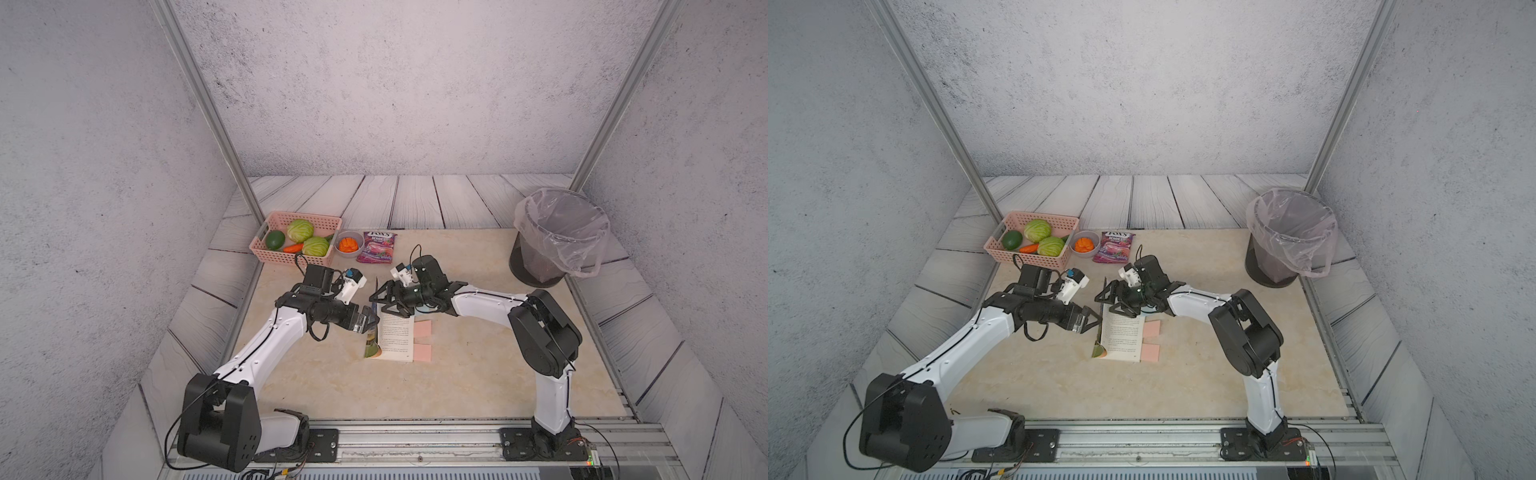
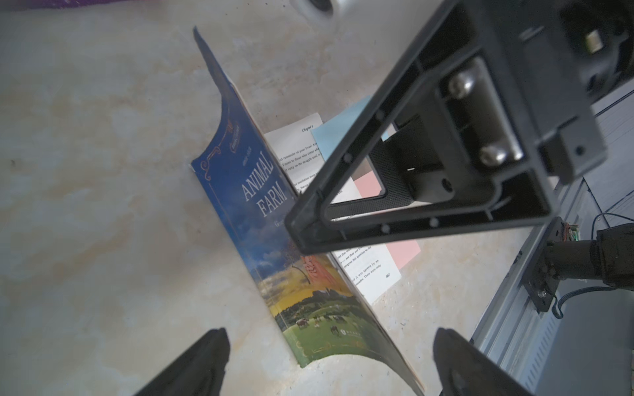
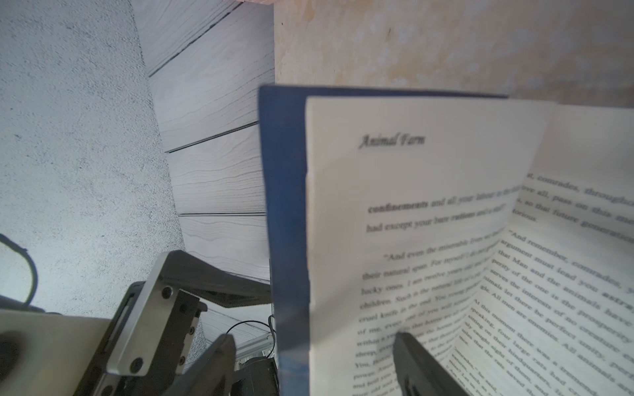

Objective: Peel off the used sticky note
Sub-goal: Open the book at the center of the board.

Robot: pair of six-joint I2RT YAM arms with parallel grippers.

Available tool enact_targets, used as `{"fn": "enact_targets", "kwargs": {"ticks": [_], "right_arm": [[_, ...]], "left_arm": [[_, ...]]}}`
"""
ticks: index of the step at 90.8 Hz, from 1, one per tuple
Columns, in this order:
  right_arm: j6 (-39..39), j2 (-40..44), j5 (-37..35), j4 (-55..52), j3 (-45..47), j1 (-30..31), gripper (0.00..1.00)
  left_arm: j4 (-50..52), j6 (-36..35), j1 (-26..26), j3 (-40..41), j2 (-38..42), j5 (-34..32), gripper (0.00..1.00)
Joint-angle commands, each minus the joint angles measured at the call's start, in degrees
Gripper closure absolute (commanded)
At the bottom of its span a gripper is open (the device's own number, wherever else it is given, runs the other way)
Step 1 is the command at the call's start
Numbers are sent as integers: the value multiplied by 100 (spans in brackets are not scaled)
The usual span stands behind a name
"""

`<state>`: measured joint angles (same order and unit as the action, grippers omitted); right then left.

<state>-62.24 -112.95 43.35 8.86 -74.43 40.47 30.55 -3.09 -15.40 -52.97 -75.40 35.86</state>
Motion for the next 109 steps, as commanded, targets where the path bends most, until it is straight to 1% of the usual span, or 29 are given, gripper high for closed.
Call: {"fn": "enact_targets", "kwargs": {"ticks": [1, 24, 51, 67, 101, 104, 109], "right_arm": [[5, -118, -14, 25, -181, 65, 23], [20, -167, -56, -21, -277, 86, 23], [36, -179, -115, -58, -319, 102, 23], [36, -197, -155, -56, -328, 110, 23], [30, -256, -185, -63, -423, 154, 23], [34, -253, -187, -62, -423, 154, 23], [38, -247, -187, -70, -415, 154, 23]], "left_arm": [[-60, 134, -5, -50, -149, 122, 2], [-147, 270, -32, -104, -439, 53, 0], [-196, 325, -60, -136, -633, 51, 5], [-208, 322, -66, -135, -665, 62, 11], [-279, 378, -102, -179, -877, 80, 12], [-291, 386, -103, -182, -899, 92, 13], [-295, 388, -104, -184, -921, 97, 19]]}}
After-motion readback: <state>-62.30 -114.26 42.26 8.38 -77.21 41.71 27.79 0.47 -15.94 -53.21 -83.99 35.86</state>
